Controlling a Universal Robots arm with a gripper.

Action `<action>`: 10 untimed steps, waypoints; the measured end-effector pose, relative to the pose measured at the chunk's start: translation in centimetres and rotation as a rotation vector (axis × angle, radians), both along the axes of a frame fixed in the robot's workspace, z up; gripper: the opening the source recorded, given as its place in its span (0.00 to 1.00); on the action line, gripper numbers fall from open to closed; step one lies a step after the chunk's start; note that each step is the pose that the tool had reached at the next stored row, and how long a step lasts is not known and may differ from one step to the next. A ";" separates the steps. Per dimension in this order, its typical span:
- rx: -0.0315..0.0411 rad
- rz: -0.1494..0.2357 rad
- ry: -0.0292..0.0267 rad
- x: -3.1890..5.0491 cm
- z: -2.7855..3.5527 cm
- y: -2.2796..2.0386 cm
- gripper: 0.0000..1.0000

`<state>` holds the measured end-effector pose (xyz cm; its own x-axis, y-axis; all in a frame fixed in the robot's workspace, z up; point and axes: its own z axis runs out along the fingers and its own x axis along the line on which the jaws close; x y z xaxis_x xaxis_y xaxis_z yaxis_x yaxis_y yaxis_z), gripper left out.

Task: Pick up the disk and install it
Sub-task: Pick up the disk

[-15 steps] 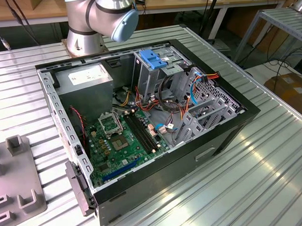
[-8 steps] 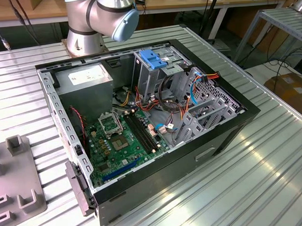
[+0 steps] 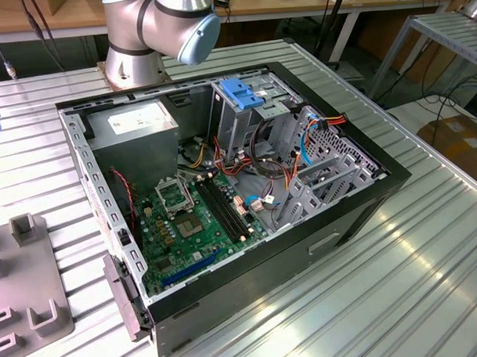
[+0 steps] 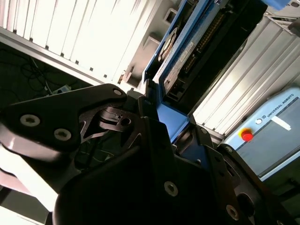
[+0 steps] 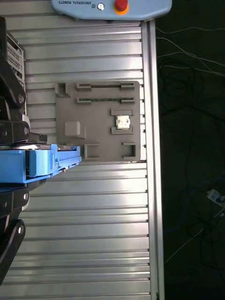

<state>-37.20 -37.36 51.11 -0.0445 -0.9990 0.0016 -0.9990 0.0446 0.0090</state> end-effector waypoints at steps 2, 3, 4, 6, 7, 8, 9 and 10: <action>0.0000 0.000 0.0000 0.41 0.00 0.00 0.37; 0.0000 0.000 0.0000 0.70 0.00 0.00 0.37; 0.0000 0.000 0.0001 0.90 0.00 0.00 0.37; 0.0000 0.000 0.0000 1.39 0.00 0.00 0.37; 0.0000 0.000 0.0000 1.63 0.00 0.00 0.37; 0.0000 0.000 0.0001 1.87 0.00 0.00 0.37; 0.0000 0.000 0.0002 2.13 0.00 0.00 0.37; 0.0000 0.000 0.0002 2.33 0.00 0.00 0.37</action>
